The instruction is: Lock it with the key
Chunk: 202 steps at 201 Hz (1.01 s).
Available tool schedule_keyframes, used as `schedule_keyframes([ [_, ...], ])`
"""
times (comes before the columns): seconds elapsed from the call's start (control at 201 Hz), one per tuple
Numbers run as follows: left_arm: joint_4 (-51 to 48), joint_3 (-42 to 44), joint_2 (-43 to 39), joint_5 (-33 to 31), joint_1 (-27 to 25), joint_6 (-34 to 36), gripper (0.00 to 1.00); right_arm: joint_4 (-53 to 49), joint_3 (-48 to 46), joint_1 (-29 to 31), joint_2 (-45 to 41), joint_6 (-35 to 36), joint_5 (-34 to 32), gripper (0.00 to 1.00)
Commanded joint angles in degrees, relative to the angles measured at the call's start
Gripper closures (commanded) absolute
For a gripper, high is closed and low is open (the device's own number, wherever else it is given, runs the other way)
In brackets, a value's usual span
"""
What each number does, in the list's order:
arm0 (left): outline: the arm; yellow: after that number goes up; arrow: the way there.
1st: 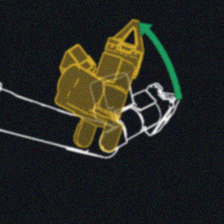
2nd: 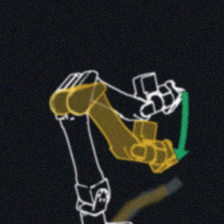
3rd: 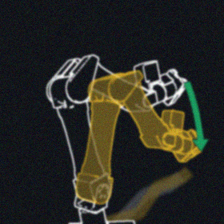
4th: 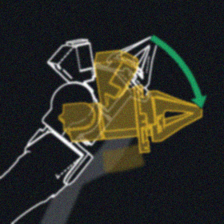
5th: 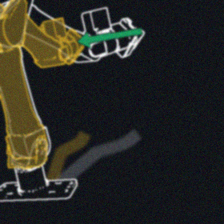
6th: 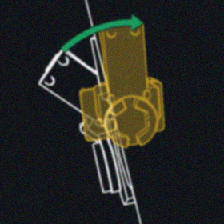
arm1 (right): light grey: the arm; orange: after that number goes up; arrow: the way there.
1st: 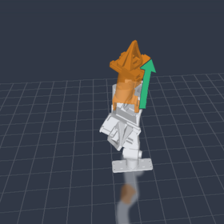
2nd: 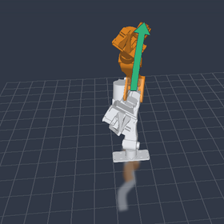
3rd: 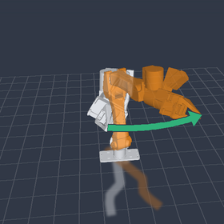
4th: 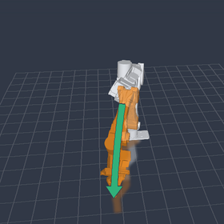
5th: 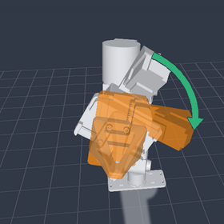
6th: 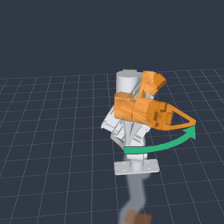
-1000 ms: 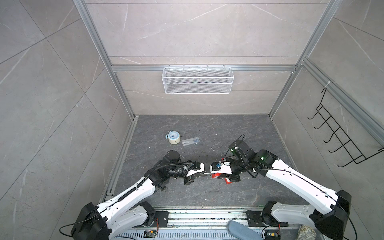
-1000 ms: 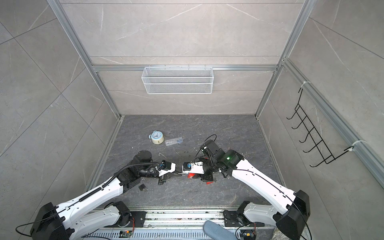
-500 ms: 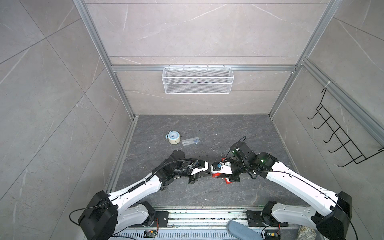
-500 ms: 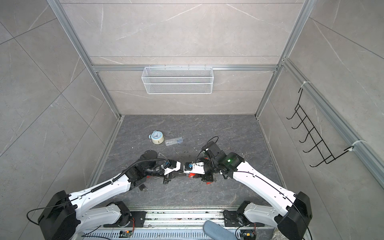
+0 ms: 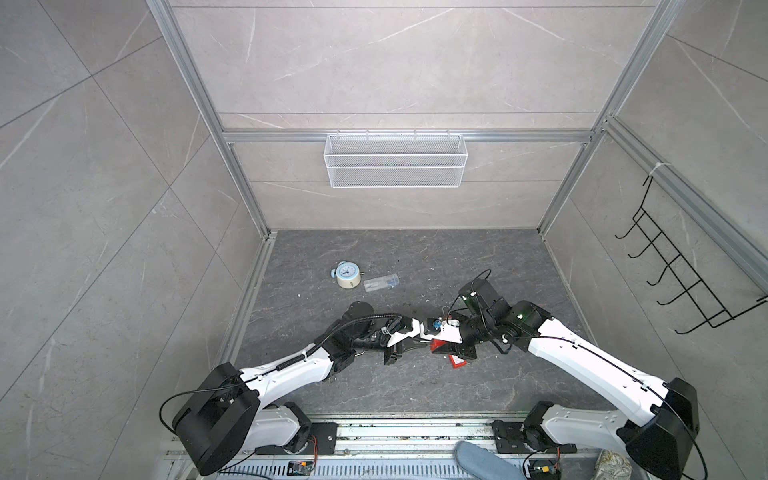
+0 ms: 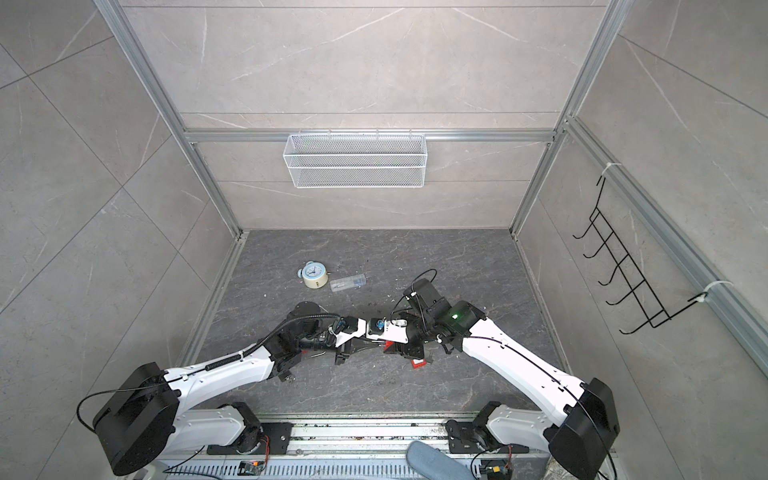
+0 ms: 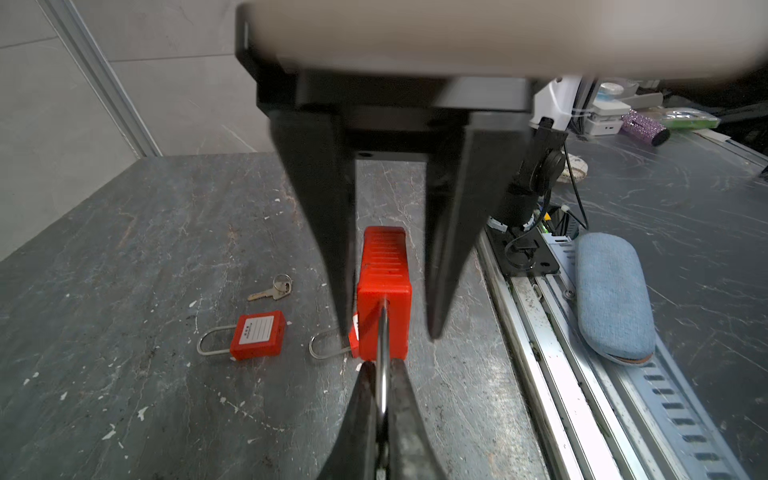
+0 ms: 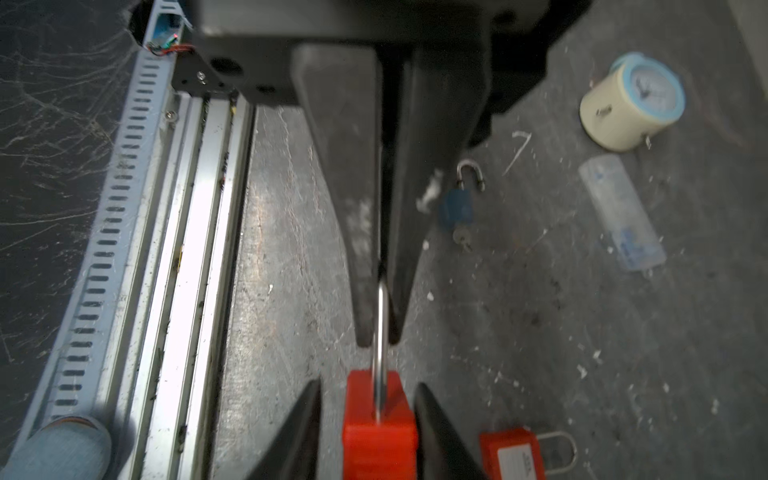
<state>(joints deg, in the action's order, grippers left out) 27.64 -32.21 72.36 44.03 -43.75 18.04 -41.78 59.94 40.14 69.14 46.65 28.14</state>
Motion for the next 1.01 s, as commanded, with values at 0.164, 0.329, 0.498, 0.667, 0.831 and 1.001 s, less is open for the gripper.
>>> schedule_keyframes([
  [0.164, 5.01, -0.45, -3.83, 0.35, 2.19, -1.25, 1.00, -8.90, 4.60, -5.89, -5.78, 3.20, 4.91, 0.44],
  [0.329, 3.11, -1.27, -4.33, 1.22, 2.32, -0.31, 1.00, -19.42, 9.78, -9.03, -4.05, 3.87, 6.59, 0.45],
  [0.498, 1.28, -1.80, -4.76, 2.32, 2.29, 0.15, 1.00, -23.88, 12.57, -11.92, -0.24, 4.40, 4.33, 0.52],
  [0.667, 0.74, -1.91, -5.19, 2.97, 2.31, 0.00, 1.00, -25.35, 13.49, -12.19, 3.62, 5.47, 4.63, 0.57],
  [0.831, 1.05, -2.23, -4.91, 3.68, 2.17, -0.42, 1.00, -25.25, 13.23, -12.19, 6.20, 6.64, 5.08, 0.61],
  [1.001, 2.96, -2.54, -3.53, 4.64, 1.67, -1.49, 1.00, -22.13, 12.48, -12.22, 7.96, 5.12, 4.12, 0.68],
])
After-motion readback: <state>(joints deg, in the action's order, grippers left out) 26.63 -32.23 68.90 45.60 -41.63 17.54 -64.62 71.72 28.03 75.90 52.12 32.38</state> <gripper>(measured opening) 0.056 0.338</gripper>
